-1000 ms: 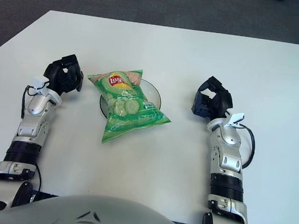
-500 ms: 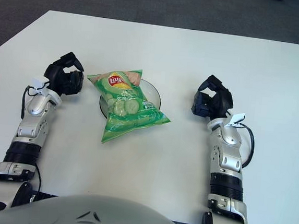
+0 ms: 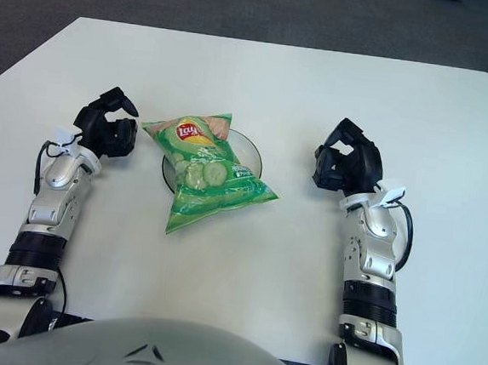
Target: Put the snack into the plate.
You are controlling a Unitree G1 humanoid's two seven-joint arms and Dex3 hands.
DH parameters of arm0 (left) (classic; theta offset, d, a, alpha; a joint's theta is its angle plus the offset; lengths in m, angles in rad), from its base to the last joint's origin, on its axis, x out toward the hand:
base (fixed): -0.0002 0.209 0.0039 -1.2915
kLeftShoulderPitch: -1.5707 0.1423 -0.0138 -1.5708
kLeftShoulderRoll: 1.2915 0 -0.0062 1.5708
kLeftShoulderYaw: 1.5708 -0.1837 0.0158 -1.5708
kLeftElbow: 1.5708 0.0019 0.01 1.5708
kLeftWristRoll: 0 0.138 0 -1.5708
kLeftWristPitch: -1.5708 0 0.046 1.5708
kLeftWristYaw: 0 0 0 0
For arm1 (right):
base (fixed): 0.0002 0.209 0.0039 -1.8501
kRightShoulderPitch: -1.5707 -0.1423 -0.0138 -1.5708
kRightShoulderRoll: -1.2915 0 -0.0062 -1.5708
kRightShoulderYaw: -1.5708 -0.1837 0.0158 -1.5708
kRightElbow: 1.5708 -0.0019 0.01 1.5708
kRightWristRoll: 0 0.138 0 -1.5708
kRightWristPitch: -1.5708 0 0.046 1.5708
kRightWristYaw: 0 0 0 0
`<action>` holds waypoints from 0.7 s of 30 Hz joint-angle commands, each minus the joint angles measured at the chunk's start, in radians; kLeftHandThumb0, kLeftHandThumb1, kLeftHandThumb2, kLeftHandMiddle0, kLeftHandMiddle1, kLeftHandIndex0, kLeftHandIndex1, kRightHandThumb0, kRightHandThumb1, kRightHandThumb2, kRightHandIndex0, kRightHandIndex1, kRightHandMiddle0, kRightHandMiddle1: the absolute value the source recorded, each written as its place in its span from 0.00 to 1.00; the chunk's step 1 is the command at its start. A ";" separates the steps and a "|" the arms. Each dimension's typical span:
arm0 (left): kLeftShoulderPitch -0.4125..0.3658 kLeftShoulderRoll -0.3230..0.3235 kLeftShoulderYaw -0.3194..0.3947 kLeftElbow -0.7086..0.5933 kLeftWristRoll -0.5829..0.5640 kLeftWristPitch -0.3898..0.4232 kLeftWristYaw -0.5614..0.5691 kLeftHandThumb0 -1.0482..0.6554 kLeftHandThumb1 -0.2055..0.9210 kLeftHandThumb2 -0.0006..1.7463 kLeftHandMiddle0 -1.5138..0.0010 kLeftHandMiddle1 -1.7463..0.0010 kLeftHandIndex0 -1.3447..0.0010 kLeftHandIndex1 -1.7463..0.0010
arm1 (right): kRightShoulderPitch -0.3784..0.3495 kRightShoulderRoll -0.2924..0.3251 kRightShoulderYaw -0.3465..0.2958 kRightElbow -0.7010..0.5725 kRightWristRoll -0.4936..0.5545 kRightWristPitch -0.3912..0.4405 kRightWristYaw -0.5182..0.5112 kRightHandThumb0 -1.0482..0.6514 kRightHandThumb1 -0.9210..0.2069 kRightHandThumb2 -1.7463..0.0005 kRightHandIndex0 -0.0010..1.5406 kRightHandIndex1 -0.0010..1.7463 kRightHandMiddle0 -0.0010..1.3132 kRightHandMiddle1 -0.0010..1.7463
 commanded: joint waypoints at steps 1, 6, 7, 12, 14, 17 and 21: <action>0.204 -0.117 -0.041 0.087 -0.010 0.041 0.013 0.34 0.51 0.72 0.13 0.00 0.58 0.00 | 0.096 0.145 -0.008 0.071 0.085 -0.011 0.016 0.32 0.59 0.20 0.85 1.00 0.51 1.00; 0.202 -0.113 -0.038 0.081 -0.013 0.057 0.008 0.35 0.52 0.71 0.13 0.00 0.58 0.00 | 0.098 0.141 -0.006 0.069 0.096 -0.014 0.032 0.31 0.60 0.19 0.84 1.00 0.51 1.00; 0.201 -0.112 -0.037 0.080 -0.014 0.059 0.007 0.35 0.52 0.71 0.13 0.00 0.58 0.00 | 0.098 0.139 -0.005 0.069 0.096 -0.014 0.035 0.31 0.60 0.19 0.84 1.00 0.52 1.00; 0.198 -0.110 -0.034 0.080 -0.014 0.064 0.006 0.35 0.53 0.70 0.14 0.00 0.59 0.00 | 0.097 0.134 -0.002 0.070 0.097 -0.013 0.042 0.31 0.62 0.18 0.85 1.00 0.53 1.00; 0.198 -0.110 -0.033 0.080 -0.014 0.065 0.006 0.35 0.53 0.70 0.14 0.00 0.59 0.00 | 0.097 0.134 -0.002 0.071 0.095 -0.016 0.043 0.31 0.62 0.18 0.85 1.00 0.53 1.00; 0.194 -0.110 -0.030 0.079 -0.016 0.073 0.009 0.35 0.54 0.70 0.14 0.00 0.59 0.00 | 0.096 0.141 -0.004 0.077 0.075 -0.053 0.033 0.31 0.62 0.18 0.86 1.00 0.53 1.00; 0.191 -0.112 -0.027 0.078 -0.015 0.075 0.016 0.35 0.54 0.70 0.14 0.00 0.59 0.00 | 0.092 0.151 -0.004 0.092 0.047 -0.108 0.012 0.31 0.63 0.17 0.87 1.00 0.53 1.00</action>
